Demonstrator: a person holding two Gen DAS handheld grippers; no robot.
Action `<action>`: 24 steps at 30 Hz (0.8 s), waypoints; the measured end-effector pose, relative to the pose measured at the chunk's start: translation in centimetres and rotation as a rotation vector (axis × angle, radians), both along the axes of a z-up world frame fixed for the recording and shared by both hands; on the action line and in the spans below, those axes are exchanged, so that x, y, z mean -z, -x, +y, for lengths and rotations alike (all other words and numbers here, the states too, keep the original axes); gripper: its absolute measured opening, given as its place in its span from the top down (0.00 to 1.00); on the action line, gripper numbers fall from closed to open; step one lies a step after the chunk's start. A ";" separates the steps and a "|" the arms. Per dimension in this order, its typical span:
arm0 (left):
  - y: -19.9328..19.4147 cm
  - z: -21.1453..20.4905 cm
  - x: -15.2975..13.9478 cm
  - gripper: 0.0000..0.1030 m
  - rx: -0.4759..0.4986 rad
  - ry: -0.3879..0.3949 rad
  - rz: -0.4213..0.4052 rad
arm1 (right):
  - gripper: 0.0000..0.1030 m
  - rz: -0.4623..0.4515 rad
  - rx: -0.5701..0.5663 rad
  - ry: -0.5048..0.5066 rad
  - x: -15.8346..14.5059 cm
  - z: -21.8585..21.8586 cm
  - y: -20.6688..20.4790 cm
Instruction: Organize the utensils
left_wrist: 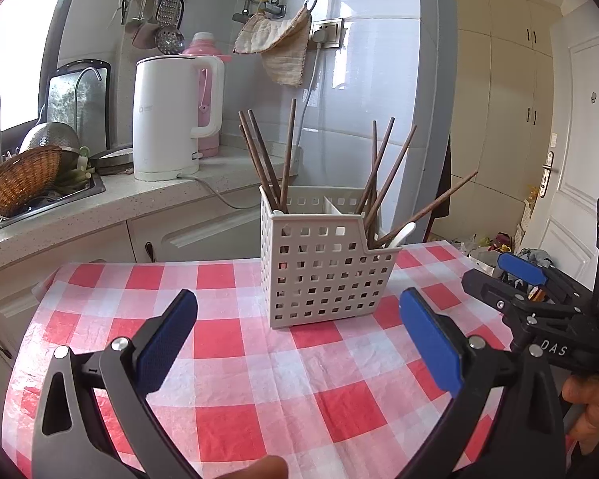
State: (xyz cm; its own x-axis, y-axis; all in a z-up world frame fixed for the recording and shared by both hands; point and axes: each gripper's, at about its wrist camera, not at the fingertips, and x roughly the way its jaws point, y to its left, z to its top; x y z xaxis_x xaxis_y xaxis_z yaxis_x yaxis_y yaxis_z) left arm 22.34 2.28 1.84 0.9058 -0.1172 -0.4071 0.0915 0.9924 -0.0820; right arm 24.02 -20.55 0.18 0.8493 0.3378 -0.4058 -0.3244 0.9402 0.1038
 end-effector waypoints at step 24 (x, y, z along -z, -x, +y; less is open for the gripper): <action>0.0 0.1 -0.1 0.05 0.004 -0.001 -0.005 | 0.18 -0.009 -0.005 -0.001 -0.2 0.0 0.2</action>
State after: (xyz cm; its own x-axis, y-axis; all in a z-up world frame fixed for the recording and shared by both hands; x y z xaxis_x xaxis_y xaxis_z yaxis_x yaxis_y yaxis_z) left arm 22.29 2.36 1.98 0.9075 -0.1208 -0.4023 0.0964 0.9921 -0.0805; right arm 23.83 -20.57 0.37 0.8512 0.3421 -0.3981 -0.3295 0.9386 0.1021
